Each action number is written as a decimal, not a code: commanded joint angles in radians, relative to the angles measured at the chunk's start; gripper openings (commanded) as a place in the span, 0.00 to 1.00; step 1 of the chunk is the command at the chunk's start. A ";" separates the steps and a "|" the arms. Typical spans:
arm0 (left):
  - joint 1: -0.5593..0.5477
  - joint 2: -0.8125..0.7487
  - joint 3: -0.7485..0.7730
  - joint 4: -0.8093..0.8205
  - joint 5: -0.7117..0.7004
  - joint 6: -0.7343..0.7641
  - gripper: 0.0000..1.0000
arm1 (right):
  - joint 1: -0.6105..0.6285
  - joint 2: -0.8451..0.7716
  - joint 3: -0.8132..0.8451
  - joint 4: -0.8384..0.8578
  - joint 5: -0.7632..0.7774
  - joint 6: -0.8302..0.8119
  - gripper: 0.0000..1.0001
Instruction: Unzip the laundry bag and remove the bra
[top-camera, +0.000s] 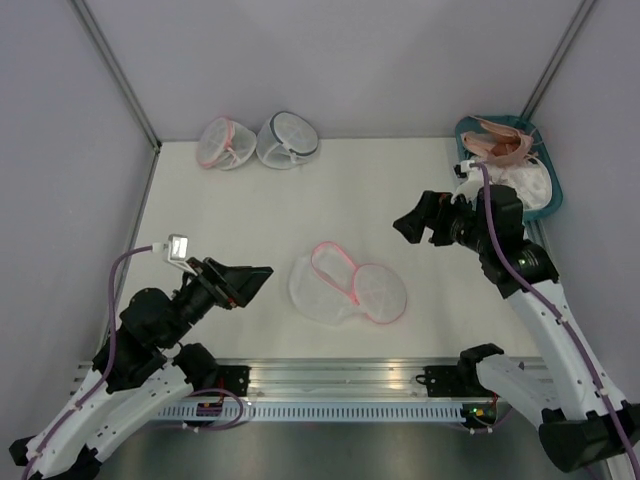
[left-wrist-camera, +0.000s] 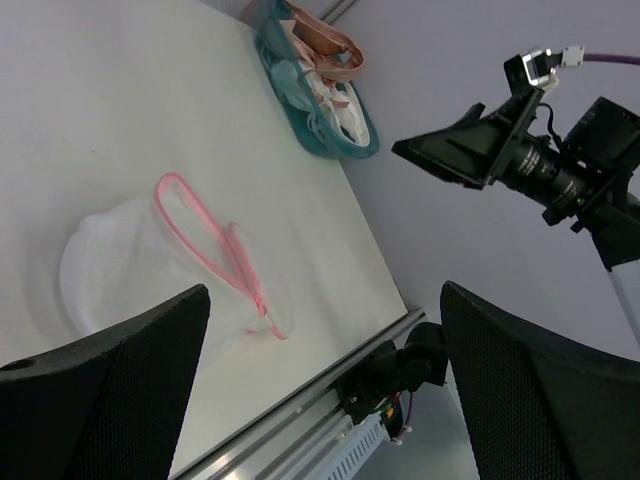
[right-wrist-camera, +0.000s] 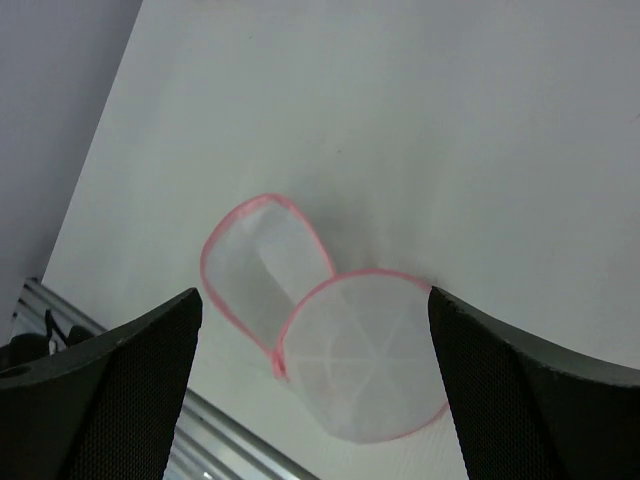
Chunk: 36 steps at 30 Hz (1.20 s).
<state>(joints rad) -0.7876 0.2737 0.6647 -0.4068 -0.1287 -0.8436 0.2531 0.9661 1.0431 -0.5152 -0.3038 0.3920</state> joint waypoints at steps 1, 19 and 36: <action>-0.002 -0.044 0.006 -0.053 -0.015 0.049 1.00 | 0.026 -0.160 -0.076 -0.025 -0.098 0.079 0.98; -0.004 0.036 0.006 -0.043 -0.061 0.051 1.00 | 0.167 -0.268 -0.447 -0.187 0.109 0.249 0.98; -0.002 0.005 -0.011 -0.033 -0.094 0.066 0.99 | 0.311 -0.383 -0.618 -0.080 0.074 0.464 0.98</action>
<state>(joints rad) -0.7876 0.2832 0.6525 -0.4690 -0.2081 -0.8204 0.5549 0.5076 0.4786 -0.5907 -0.1898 0.8177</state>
